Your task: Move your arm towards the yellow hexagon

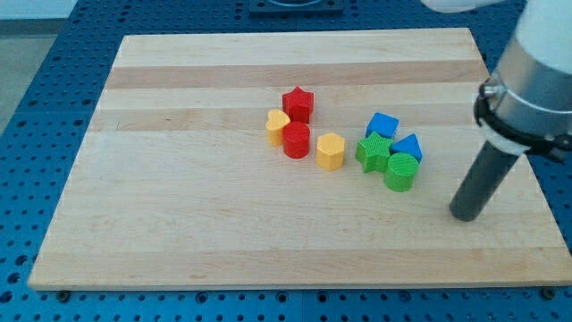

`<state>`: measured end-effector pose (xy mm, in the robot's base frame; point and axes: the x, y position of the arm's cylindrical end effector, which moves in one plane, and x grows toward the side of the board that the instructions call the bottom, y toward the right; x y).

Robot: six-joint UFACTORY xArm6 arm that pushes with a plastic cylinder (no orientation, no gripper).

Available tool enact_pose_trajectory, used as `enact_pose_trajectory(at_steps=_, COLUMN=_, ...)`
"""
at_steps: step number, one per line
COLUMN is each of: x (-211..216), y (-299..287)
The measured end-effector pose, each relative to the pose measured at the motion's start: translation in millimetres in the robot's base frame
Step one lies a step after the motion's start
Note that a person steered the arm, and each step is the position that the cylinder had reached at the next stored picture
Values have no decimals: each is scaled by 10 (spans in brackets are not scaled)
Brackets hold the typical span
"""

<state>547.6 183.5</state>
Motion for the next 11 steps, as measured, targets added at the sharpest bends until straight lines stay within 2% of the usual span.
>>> enact_pose_trajectory(at_steps=3, x=137, y=-655)
enact_pose_trajectory(at_steps=6, x=95, y=-928)
enact_pose_trajectory(at_steps=11, x=-269, y=-1154)
